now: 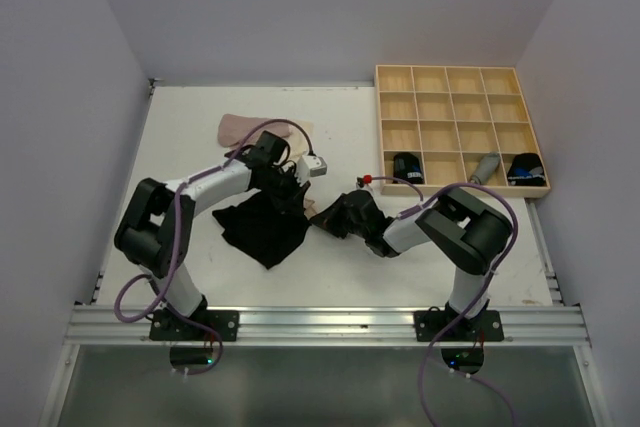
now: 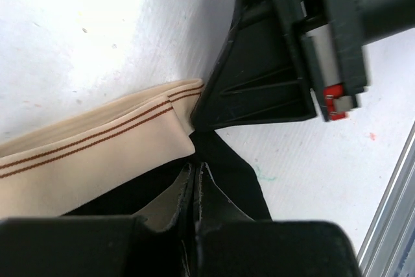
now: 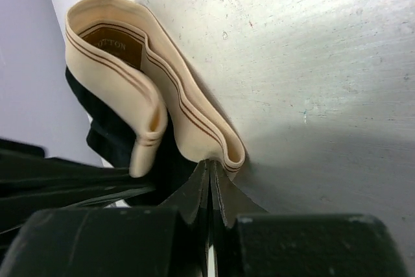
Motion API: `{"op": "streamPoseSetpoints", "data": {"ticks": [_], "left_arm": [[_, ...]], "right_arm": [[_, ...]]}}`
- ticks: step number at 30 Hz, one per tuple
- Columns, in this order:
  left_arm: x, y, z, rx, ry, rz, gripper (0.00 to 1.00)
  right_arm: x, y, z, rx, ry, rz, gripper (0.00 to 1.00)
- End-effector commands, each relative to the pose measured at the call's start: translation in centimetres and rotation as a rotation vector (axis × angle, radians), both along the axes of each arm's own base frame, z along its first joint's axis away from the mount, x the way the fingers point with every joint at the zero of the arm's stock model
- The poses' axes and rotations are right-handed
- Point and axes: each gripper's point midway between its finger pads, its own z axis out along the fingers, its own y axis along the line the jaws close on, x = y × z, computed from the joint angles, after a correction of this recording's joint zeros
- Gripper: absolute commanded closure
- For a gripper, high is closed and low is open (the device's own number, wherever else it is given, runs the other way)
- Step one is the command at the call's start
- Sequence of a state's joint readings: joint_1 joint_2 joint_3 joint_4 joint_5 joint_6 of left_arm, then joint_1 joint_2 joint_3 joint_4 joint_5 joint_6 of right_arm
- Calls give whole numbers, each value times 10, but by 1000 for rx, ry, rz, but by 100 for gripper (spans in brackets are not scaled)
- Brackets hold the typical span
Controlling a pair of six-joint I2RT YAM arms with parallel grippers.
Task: Roll the underwear
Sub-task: Fold the underwear
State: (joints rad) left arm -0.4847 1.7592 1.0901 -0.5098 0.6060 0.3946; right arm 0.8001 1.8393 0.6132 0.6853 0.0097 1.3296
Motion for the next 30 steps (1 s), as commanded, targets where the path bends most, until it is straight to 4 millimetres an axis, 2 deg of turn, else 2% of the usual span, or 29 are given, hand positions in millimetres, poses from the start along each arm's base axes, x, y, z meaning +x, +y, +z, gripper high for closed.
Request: {"op": "streamPoseSetpoints", "data": {"ticks": [1, 3, 7, 14, 23, 28, 30], "left_arm": [[14, -6, 50, -57, -120, 14, 100], [14, -5, 54, -53, -128, 17, 100], [8, -5, 41, -37, -87, 2, 100], [-2, -23, 31, -81, -45, -46, 100], [-17, -29, 0, -66, 11, -85, 100], [-22, -25, -31, -22, 63, -84, 100], [-22, -22, -43, 2, 85, -77, 100]], "right_arm": [[-5, -20, -29, -96, 45, -43, 99], [-5, -18, -25, -94, 37, -35, 99], [-4, -17, -20, -105, 25, -26, 99], [-2, -19, -14, -130, 7, -20, 99], [-1, -20, -15, -138, 4, -15, 98], [-1, -19, -12, -136, -7, -8, 98], [0, -19, -5, -137, -26, 0, 98]]}}
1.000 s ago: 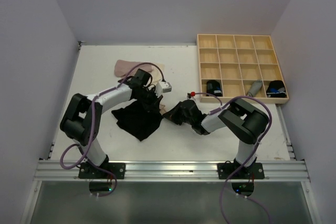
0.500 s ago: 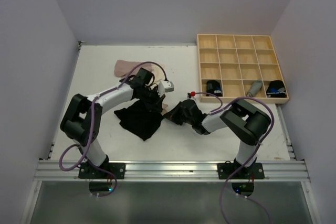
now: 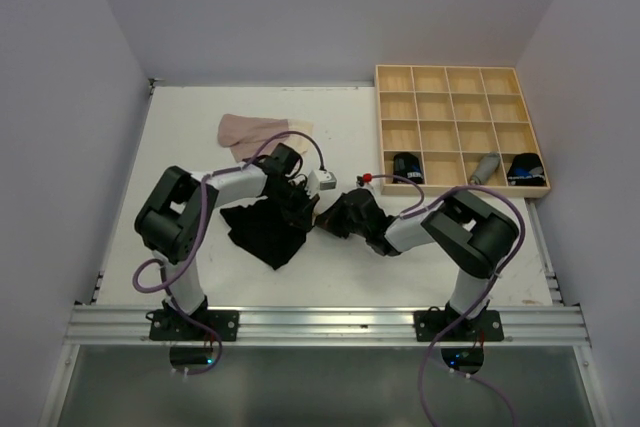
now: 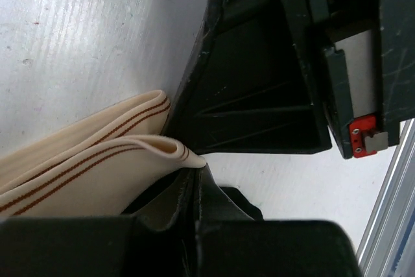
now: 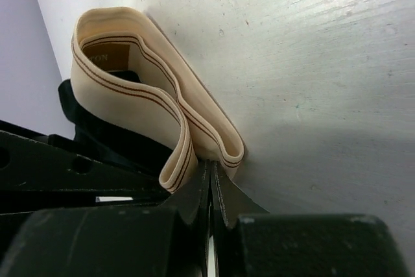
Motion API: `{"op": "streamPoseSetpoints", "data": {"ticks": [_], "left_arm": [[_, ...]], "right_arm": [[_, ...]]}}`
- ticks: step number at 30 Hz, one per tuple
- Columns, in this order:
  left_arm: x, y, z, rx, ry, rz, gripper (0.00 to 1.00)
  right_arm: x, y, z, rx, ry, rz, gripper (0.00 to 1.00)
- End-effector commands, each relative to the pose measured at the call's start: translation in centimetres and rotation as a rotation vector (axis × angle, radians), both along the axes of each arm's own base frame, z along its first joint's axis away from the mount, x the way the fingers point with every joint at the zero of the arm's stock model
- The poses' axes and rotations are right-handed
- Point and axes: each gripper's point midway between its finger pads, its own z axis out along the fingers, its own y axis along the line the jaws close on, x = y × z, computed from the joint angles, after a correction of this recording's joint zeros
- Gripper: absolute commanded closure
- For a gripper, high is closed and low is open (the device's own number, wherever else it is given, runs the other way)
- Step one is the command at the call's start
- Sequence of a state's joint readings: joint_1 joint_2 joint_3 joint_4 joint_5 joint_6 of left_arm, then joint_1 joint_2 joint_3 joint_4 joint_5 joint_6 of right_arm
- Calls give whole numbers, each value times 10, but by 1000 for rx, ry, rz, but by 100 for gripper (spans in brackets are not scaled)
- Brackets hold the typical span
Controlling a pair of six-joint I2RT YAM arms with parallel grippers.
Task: Roll the underwear
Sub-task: Fold the underwear
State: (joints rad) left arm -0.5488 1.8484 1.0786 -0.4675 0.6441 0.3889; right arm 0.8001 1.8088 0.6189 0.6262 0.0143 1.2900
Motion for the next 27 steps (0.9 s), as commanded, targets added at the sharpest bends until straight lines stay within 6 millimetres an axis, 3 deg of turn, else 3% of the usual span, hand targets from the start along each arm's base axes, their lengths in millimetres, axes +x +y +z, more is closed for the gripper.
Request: {"op": "streamPoseSetpoints", "data": {"ticks": [1, 5, 9, 10, 14, 18, 27], "left_arm": [[-1, -2, -18, 6, 21, -5, 100], [-1, 0, -31, 22, 46, 3, 100], [0, 3, -38, 28, 62, 16, 100], [1, 4, -37, 25, 63, 21, 99], [3, 5, -39, 25, 65, 28, 95], [5, 3, -38, 18, 63, 36, 90], [7, 6, -36, 20, 47, 34, 89]], "right_arm": [[1, -16, -4, -98, -19, -14, 97], [-2, -21, 12, -118, -33, -8, 92], [-6, -47, 31, -183, -56, -62, 90], [-5, -50, 51, -155, -95, -80, 90], [-4, -54, 74, -125, -136, -102, 89], [1, -44, 74, -117, -123, -89, 90], [11, -23, 37, -90, -55, -91, 93]]}}
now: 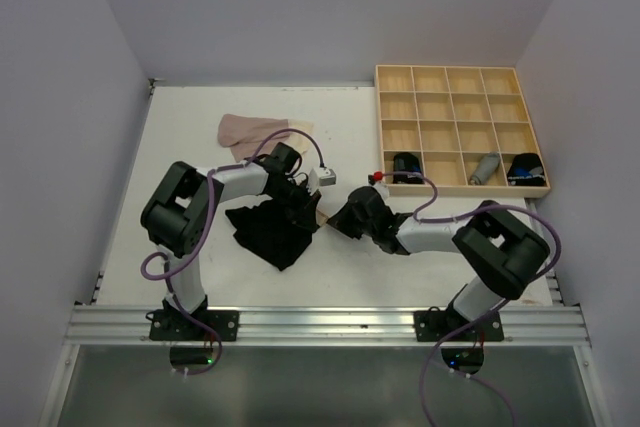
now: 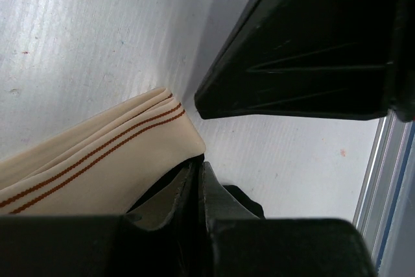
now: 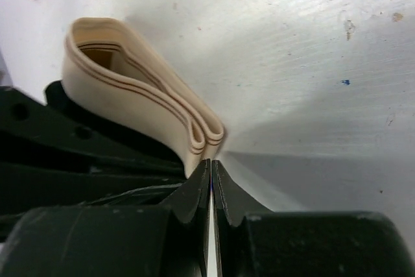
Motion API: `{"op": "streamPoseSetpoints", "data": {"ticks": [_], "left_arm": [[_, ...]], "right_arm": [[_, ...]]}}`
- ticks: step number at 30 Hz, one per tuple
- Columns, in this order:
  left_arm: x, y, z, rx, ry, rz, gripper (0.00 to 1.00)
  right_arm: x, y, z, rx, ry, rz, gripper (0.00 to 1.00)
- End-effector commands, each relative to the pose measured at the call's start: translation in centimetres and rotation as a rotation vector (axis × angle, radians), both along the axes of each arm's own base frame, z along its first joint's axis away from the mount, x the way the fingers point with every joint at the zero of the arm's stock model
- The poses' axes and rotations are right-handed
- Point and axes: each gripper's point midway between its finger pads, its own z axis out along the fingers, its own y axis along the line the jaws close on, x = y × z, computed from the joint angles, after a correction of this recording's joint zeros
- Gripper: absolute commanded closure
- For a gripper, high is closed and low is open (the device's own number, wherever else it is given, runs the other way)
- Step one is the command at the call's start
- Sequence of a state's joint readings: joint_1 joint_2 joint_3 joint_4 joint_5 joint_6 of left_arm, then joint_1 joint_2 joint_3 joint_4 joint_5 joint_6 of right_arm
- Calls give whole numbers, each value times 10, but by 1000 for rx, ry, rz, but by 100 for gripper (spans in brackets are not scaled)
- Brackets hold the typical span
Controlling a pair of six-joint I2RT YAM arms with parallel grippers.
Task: Roll the underwear
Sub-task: Fold the underwear
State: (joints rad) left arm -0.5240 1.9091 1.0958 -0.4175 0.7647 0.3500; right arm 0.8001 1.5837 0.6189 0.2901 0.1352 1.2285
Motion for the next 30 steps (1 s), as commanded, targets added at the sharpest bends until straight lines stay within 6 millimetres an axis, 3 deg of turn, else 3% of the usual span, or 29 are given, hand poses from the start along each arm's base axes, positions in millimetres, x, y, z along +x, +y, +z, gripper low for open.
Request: {"op": "streamPoseSetpoints", "data": {"ticks": [1, 6, 11, 19, 23, 30], "left_arm": [[5, 20, -35, 119, -32, 20, 89], [4, 22, -38, 127, -29, 17, 89], [3, 24, -38, 129, -31, 16, 89], [6, 24, -37, 131, -35, 15, 89], [6, 23, -36, 128, -36, 12, 89], [9, 25, -34, 131, -44, 25, 86]], "right_arm": [[18, 17, 14, 71, -49, -26, 93], [22, 18, 18, 72, -66, -24, 93], [24, 13, 35, 81, -117, -38, 93], [33, 28, 44, 88, -130, -3, 92], [36, 34, 36, 73, -110, 10, 91], [24, 42, -9, 102, 5, 29, 93]]}}
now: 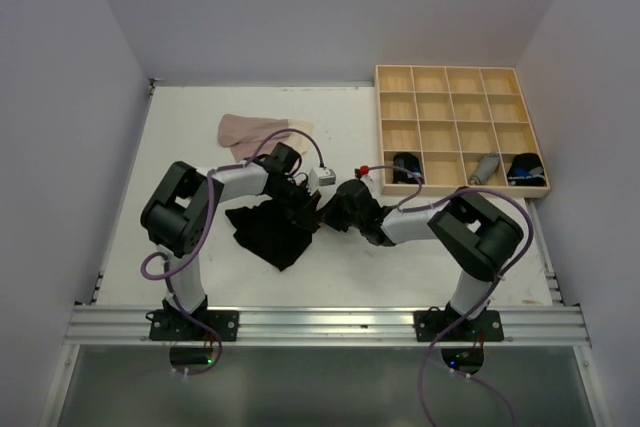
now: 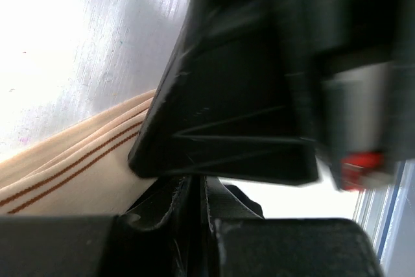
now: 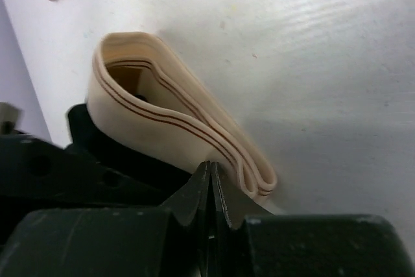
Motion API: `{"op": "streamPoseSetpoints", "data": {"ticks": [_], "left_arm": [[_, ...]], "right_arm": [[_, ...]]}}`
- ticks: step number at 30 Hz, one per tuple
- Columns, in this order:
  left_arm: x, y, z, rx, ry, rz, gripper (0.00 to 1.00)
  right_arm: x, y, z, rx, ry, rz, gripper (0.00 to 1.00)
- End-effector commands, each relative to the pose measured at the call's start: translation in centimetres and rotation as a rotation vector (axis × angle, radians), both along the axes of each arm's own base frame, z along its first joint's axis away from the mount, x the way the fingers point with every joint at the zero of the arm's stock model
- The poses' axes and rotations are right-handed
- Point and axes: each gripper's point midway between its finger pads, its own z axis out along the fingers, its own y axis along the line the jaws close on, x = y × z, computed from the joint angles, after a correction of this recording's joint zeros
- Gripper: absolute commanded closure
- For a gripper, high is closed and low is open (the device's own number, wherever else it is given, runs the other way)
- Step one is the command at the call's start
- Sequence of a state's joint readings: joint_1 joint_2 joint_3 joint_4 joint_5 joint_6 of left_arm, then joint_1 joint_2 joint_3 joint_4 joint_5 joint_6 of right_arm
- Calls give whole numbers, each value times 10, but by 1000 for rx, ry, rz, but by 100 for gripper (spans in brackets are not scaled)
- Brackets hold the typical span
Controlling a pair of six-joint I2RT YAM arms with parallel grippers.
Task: Roll the underwear
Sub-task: Fold the underwear
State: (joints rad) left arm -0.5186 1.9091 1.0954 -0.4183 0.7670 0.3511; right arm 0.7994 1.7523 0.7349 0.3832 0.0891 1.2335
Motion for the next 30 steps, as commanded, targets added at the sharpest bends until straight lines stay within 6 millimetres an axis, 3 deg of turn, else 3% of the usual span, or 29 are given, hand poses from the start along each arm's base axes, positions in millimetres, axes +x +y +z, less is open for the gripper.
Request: {"op": "streamPoseSetpoints", "data": {"ticks": [1, 4, 6, 9, 10, 13, 14, 17, 22, 26, 30], "left_arm": [[8, 25, -33, 136, -47, 19, 85], [10, 28, -30, 148, -65, 20, 82], [17, 26, -15, 135, -115, 18, 72], [31, 29, 29, 119, -248, 25, 61], [33, 33, 55, 121, -311, 36, 57], [37, 50, 103, 154, -458, 54, 53], [38, 57, 109, 176, -491, 63, 53], [23, 86, 104, 295, -495, 53, 54], [-22, 117, 59, 400, -385, 29, 58], [-45, 131, 30, 453, -315, 32, 60], [-53, 135, 17, 487, -301, 9, 63]], "right_arm": [[-3, 5, -10, 45, 25, -1, 93], [-7, 1, -26, 21, 47, -1, 93], [-8, -2, -35, 5, 62, 0, 94], [-11, -6, -49, -16, 86, -2, 94], [-13, -7, -52, -20, 91, -1, 94], [-15, -11, -59, -27, 109, -8, 94], [-16, -11, -59, -25, 113, -10, 94], [-15, -11, -58, -18, 110, -9, 94], [-17, -12, -57, -17, 114, -16, 94], [-17, -16, -56, -22, 115, -26, 94], [-16, -18, -56, -25, 116, -30, 94]]}}
